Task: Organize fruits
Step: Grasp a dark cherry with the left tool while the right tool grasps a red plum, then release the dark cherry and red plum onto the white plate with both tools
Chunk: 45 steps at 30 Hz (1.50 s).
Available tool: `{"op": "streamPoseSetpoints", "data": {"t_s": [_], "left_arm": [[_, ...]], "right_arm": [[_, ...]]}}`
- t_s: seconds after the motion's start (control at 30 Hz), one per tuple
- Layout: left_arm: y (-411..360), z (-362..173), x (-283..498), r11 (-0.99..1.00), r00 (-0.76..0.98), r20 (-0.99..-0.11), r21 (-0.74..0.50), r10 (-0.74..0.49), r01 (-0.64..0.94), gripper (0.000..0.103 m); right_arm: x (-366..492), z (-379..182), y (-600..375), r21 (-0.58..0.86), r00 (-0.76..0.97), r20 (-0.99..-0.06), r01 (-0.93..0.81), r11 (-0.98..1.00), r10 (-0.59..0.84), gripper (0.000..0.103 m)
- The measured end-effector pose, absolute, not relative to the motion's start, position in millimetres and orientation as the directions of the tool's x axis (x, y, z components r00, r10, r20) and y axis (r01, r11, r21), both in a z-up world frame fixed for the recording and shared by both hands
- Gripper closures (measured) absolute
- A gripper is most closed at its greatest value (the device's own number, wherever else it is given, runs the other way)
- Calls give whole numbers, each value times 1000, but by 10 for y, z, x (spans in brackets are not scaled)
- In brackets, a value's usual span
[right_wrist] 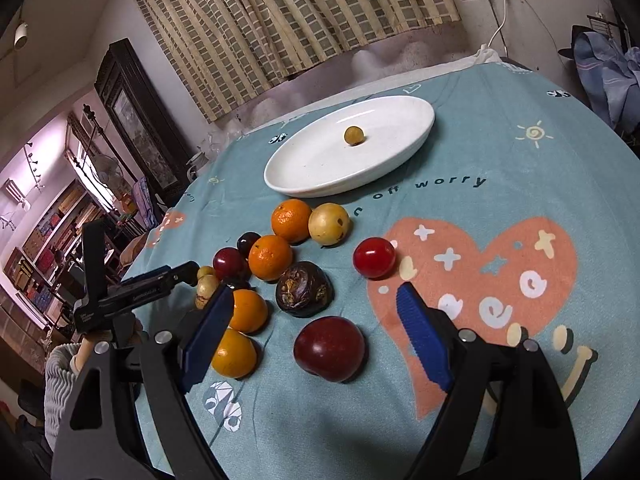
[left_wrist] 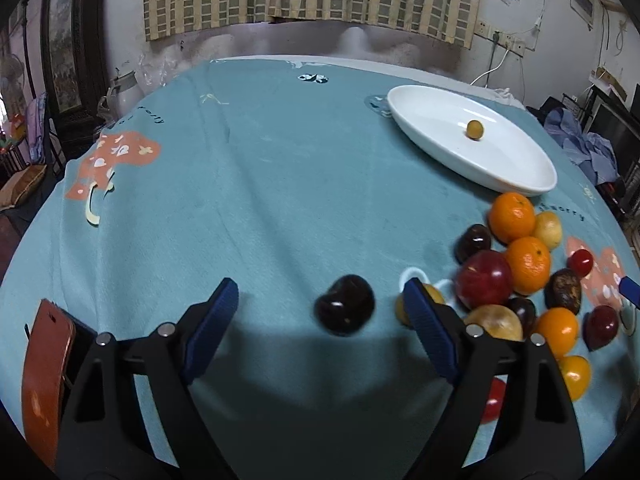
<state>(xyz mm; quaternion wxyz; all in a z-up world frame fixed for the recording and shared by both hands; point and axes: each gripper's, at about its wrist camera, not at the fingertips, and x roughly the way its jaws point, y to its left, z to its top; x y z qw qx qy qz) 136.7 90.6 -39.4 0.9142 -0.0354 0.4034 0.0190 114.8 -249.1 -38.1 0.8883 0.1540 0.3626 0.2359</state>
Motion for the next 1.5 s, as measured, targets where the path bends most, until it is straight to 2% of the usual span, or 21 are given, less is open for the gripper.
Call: {"op": "streamPoseSetpoints", "data": {"t_s": [0.07,0.1,0.23,0.33,0.5,0.57,0.77,0.83,1.0,1.27,1.5], "left_arm": [[956,-453,1426,994,643,-764,-97,-46,-44,42],[975,-463,1440,993,639,-768,-107,-53,-46,45],[1002,-474,1465,993,642,-764,-115,-65,-37,48],[957,-481,1484,995,639,-767,-94,-58,-23,48],[894,-467,1469,996,640,-765,-86,-72,9,66],[886,-458,1457,996,643,-762,-87,-76,15,70],[876,-445,1426,996,648,-757,-88,-80,20,72],[843,-438,1419,996,651,-755,-79,-81,32,72],[756,-313,1333,995,698,-709,-77,-104,71,72],[208,167,1787,982,738,-652,-51,-173,184,72],[-221,110,2578,970,701,-675,-100,-231,223,72]], "right_arm": [[1160,-391,-2501,448,624,-574,-302,841,530,20],[1163,-394,-2503,448,624,-575,-302,841,530,20],[1183,-424,-2454,431,601,-601,-312,847,528,20],[1207,-483,-2412,422,569,-633,-314,850,525,26],[1229,-549,-2437,438,534,-655,-308,845,534,36],[1234,-570,-2410,432,514,-670,-317,844,536,36],[1267,-640,-2306,390,441,-733,-353,851,518,49],[1277,-643,-2343,379,438,-739,-358,854,512,61],[1302,-628,-2555,481,461,-669,-329,812,583,62],[1771,-49,-2606,482,581,-574,-331,811,578,62],[2746,-116,-2374,460,624,-601,-240,855,499,61]]}}
